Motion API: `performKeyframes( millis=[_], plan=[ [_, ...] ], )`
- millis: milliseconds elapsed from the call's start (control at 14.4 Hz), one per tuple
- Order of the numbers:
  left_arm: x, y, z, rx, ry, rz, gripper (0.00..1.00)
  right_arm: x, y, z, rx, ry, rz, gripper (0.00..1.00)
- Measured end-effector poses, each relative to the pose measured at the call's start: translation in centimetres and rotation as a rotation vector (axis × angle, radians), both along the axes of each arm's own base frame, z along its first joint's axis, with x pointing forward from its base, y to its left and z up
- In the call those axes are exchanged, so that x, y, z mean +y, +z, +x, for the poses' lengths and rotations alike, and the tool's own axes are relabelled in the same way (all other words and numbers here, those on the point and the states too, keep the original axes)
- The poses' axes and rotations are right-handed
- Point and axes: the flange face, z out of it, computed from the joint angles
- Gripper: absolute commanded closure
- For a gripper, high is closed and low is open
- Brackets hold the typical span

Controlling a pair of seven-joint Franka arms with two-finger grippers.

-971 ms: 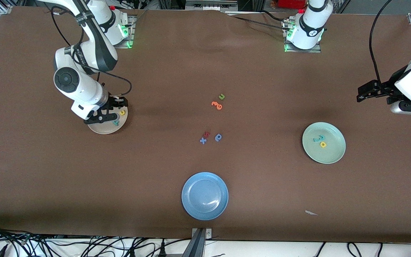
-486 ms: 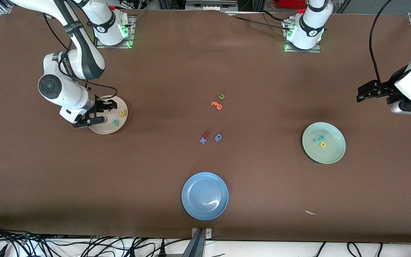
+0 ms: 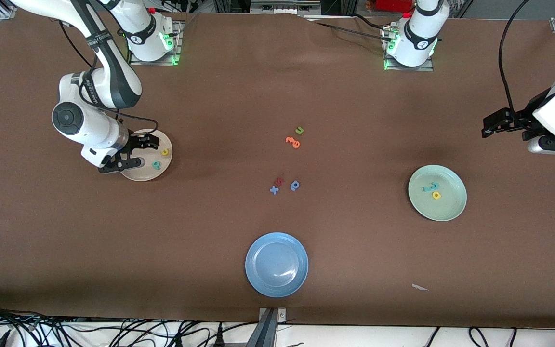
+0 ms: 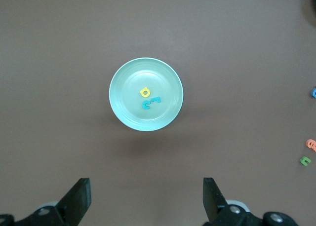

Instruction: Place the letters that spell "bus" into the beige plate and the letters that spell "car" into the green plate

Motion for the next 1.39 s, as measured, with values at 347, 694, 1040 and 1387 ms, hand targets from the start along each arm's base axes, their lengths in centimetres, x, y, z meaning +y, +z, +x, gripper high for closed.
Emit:
performKeyframes(
  millis=[347, 694, 1040, 1387],
  plan=[
    [0.0, 0.0, 0.0, 0.0, 0.0, 0.0, 0.0, -0.3, 3.3, 1.6, -0.025, -0.008, -0.007, 0.0],
    [0.0, 0.0, 0.0, 0.001, 0.0, 0.0, 0.0, -2.6, 10.3, 4.7, -0.039, -0.065, -0.026, 0.0],
    [0.0, -0.1, 0.0, 0.001, 0.0, 0.0, 0.0, -3.0, 17.5, 5.3, -0.054, -0.123, -0.052, 0.0],
    [0.0, -0.1, 0.0, 0.002, -0.001, 0.0, 0.0, -4.5, 26.2, 5.8, -0.084, -0.16, -0.066, 0.0]
  ],
)
